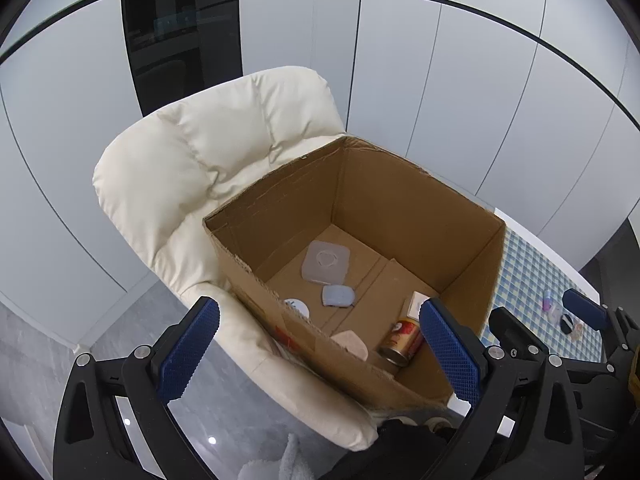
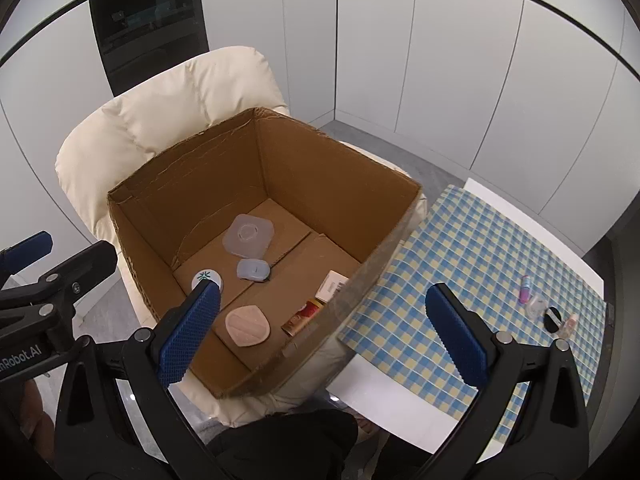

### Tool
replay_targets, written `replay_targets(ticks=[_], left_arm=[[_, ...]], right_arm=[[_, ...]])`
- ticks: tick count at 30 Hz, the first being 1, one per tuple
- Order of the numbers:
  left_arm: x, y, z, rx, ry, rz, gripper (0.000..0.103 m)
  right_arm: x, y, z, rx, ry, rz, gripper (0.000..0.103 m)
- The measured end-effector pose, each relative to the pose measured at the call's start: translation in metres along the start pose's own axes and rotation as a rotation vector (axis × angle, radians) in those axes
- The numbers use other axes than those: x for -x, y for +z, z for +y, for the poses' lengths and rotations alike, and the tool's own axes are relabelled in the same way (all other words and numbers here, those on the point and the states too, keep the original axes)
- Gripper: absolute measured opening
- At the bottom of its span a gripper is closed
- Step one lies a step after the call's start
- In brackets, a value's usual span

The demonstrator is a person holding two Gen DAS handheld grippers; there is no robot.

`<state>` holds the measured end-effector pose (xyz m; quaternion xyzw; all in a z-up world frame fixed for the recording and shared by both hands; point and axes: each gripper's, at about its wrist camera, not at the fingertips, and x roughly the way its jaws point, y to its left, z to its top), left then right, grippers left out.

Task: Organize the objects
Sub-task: 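Withdraw both open tools from the box back over the checked tablecloth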

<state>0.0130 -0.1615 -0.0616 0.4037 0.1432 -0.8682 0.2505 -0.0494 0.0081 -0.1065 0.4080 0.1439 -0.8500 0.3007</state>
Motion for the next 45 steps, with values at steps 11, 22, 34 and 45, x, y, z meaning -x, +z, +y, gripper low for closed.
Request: replay_targets(ticks=[11,22,34,45], left_arm=[[0.034,-0.025,0.002,-0.015,-0.039,0.007,0.100],[0.054,-0.051,-0.001,-0.020,-0.076,0.016,0.100],[0.071,-0.078,-0.012,-0.060,-0.088,0.026,0.100],[0.088,-0.107,-0.030,-0.084,-0.116,0.045,0.100]], right_arm=[[0.034,-0.030,0.008,-0.004,0.008,0.017,0.103],[0.072,-0.064,-0.007,-0.039,0.013,0.008,0.103],[0.098,-0.103,-0.019,-0.048,0.009,0.032,0.103],[0.125,-0.128,-0.027,-0.064,0.009,0.027,0.103]])
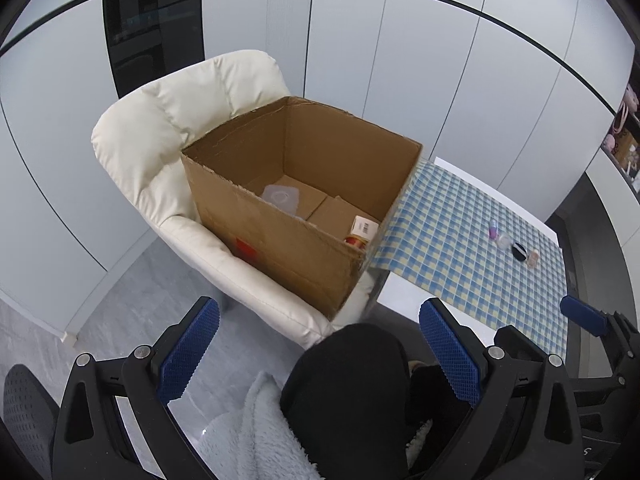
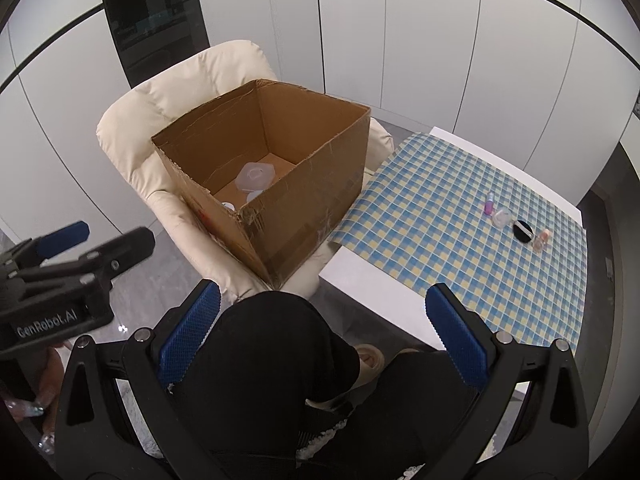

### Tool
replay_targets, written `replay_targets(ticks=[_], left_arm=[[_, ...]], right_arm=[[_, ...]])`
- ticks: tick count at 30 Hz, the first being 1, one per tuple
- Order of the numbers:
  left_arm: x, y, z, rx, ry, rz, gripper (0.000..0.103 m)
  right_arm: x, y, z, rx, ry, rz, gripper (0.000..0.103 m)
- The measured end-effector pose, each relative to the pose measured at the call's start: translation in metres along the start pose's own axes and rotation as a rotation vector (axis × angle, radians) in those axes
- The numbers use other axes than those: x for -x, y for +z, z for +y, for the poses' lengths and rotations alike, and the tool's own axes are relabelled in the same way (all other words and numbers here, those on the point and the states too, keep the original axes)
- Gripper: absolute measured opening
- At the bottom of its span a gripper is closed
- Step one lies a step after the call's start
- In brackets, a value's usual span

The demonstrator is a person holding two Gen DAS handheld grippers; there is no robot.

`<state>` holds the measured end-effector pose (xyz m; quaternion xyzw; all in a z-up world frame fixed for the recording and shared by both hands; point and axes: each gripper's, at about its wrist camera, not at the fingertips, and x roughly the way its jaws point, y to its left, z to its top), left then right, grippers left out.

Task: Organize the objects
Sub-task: 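Withdraw both open tools from the box back over the checked tablecloth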

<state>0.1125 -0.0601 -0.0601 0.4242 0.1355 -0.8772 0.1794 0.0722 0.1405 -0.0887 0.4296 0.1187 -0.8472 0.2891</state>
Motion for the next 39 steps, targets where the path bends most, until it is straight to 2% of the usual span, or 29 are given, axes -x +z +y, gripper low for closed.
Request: replay_targets(ticks=[11,14,19,23,27,39], left_arm=[[0.014,0.006,-0.009,-0.032,0.008,-0.042,0.100],[0.014,0.007,-0.011,-0.032,-0.014,-0.029,0.100],[0.018,0.009,-0.024,-0.081,0.015,-0.058,0.100],[0.014,0.011,-0.033,-0.097,-0.020,-0.043,0.100],[0.009,0.010,-0.047,-0.128,-0.038,-0.023,0.100],[0.010,0.012,-0.110,-0.262,-0.094,-0.048,0.100]], right_arm=[[0.014,-0.010,-0.010,-0.029,-0.029,-0.015,0.103],[0.016,-0.011,-0.016,-0.051,-0.038,-0.014,0.103],[0.024,-0.015,-0.028,-0.085,-0.059,-0.032,0.103],[0.026,-0.019,-0.037,-0.109,-0.081,-0.031,0.103],[0.031,-0.024,-0.048,-0.135,-0.105,-0.032,0.103],[0.049,-0.051,-0.103,-0.262,-0.189,-0.023,0.103]])
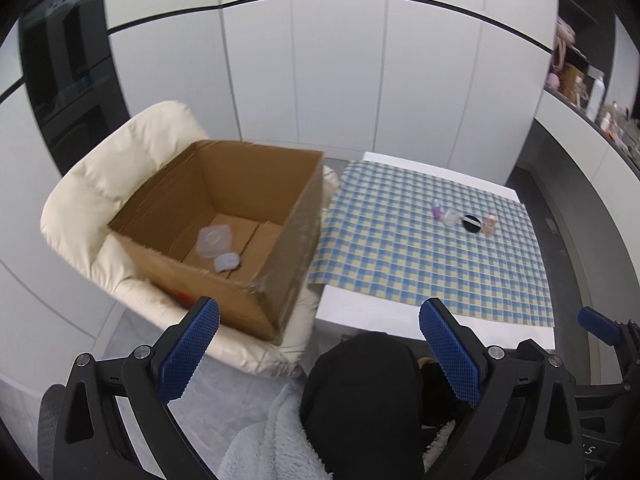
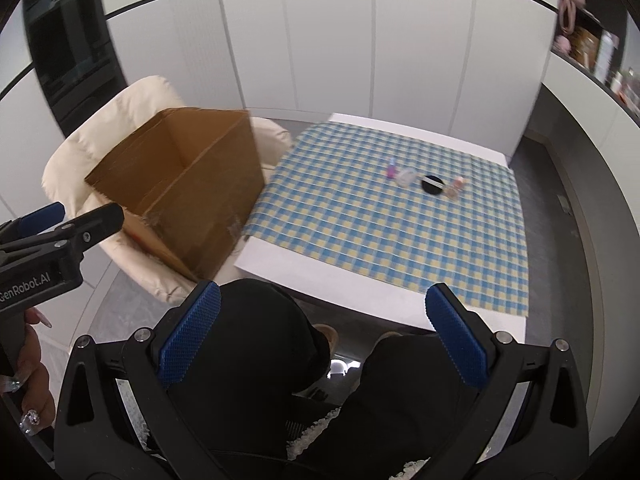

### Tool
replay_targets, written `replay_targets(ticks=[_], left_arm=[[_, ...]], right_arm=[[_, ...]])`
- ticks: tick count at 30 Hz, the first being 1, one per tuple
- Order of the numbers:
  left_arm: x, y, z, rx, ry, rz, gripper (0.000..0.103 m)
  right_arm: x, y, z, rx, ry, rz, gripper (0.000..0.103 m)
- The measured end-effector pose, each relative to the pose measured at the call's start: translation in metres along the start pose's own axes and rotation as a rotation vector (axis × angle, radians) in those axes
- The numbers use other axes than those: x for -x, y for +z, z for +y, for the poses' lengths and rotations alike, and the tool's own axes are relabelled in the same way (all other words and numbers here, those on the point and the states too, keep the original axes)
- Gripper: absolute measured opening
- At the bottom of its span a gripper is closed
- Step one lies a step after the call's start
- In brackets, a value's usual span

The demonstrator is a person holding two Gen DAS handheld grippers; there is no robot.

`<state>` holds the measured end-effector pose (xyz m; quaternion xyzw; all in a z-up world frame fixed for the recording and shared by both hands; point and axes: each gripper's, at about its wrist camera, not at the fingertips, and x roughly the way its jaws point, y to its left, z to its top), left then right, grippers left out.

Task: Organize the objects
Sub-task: 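Withdraw both open tools from the box back over the checked tablecloth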

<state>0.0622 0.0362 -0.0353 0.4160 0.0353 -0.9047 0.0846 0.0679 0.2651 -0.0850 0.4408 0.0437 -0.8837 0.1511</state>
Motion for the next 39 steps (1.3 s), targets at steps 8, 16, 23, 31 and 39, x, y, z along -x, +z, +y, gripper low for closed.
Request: replay_targets(ticks=[8,16,23,31,39], left_arm=[[-0.008,0.008,-0.043,-0.078,-0.049,0.003,0.100],[-0.009,0.008,-0.078,-0.149,-0.078,0.007,0.100],[-0.011,0.009,-0.098,-0.181,-0.094,0.006,0.100],[-0.019,0.014,-0.113,-0.197,-0.120,0.028,0.100],[-0.042,0.025,-0.132,-0.198,-0.133,0.056,0.100]], right_arm=[[0.004,-0.009,-0.041,-0.088,-0.061,0.006,0.103],[0.008,-0.017,-0.073,-0.178,-0.094,0.013,0.103],[0.014,-0.024,-0.094,-0.224,-0.127,0.009,0.103],[0.014,-0.025,-0.112,-0.260,-0.155,0.005,0.103],[-0.003,-0.017,-0.134,-0.283,-0.168,-0.004,0.103]])
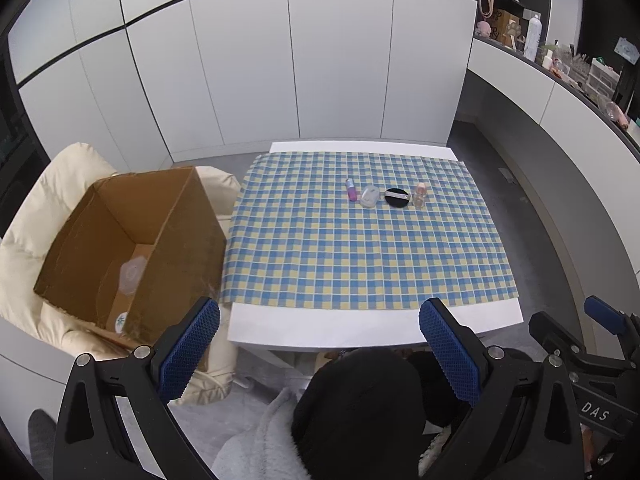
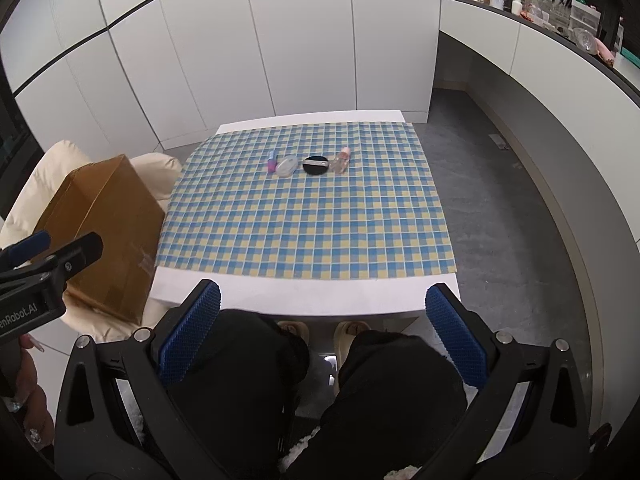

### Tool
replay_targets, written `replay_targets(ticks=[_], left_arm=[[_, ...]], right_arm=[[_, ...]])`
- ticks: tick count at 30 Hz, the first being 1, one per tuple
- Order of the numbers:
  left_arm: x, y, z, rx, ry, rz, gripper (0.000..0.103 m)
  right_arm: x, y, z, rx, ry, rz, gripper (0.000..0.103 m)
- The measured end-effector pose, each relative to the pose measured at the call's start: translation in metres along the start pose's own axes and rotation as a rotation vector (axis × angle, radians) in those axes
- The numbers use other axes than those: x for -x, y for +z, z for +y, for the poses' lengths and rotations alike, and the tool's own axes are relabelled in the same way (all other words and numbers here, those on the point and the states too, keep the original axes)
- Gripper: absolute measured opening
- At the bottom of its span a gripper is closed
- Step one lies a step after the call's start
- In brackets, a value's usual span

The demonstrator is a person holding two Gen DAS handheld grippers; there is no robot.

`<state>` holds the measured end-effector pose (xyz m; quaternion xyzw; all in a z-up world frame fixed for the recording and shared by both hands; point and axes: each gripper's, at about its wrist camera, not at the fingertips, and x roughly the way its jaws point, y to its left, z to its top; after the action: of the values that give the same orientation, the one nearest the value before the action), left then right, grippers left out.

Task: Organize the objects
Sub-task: 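Withdraw both open tools from the box back over the checked tablecloth, then grasp the blue-and-pink tube with the left tool while the right tool grasps the pink-capped bottle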

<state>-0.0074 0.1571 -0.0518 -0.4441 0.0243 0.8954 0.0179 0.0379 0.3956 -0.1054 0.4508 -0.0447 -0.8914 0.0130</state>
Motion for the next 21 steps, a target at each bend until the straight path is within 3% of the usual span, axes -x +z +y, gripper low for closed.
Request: replay_targets(ticks=[21], left_arm=[[-0.123,0.056,-0.001,0.041,0.004,0.096,0.100]], right_arm=[[-0.126,0.069,-0.008,-0.006,-0.065,0.041,0.103]])
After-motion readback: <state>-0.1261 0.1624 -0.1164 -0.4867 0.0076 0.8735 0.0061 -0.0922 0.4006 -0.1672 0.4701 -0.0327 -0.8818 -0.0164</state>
